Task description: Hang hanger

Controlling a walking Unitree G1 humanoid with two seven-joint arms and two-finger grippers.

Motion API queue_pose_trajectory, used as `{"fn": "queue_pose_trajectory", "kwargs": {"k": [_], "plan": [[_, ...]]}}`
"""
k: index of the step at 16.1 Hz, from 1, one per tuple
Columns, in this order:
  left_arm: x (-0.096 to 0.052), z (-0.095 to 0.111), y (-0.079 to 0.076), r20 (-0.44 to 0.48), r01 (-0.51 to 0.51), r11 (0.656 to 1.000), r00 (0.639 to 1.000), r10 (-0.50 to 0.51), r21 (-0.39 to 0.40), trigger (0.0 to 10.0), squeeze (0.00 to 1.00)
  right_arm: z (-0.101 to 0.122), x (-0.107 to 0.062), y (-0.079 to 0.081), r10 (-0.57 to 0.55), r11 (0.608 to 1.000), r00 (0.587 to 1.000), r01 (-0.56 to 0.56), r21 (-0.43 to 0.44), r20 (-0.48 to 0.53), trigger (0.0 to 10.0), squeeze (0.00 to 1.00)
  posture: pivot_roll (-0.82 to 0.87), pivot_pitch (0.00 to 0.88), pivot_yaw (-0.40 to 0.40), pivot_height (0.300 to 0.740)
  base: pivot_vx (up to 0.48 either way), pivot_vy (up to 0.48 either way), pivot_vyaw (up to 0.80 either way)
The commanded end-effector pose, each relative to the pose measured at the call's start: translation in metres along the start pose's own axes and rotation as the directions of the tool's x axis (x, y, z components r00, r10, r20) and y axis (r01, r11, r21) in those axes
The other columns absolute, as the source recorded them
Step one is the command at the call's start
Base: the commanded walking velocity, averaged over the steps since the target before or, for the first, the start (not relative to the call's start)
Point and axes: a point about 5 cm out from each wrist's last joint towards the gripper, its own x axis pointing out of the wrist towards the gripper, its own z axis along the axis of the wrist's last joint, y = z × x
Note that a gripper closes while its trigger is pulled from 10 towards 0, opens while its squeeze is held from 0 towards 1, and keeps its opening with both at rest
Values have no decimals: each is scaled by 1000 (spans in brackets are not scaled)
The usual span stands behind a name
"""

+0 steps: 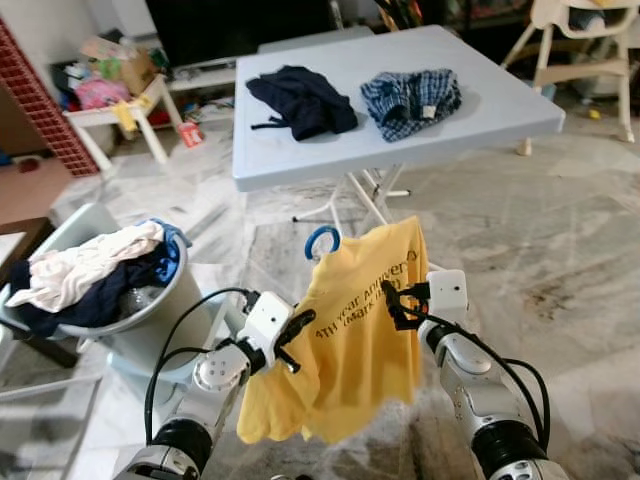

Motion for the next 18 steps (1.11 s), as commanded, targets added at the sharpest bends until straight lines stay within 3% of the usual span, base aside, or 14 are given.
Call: {"fn": "queue_pose_trajectory", "kwargs": {"k": [1,10,18], "plan": [[-1,11,15,40,-41,999,998,40,8,0,0,4,1,4,11,1000,1000,-11,-6,22,10000,0,-207,0,129,740,0,465,-606],[0,14,17,50,-52,999,997,51,6,0,0,14,2,2,-30,999,996,29,14,87,10000,0,-204,0,136,740,0,459,-59],[-4,11,18,78,-89,994,992,94,-63,0,0,18,0,1,-48,999,991,48,3,124,10000,0,-211,0,133,740,60,0,0]]}}
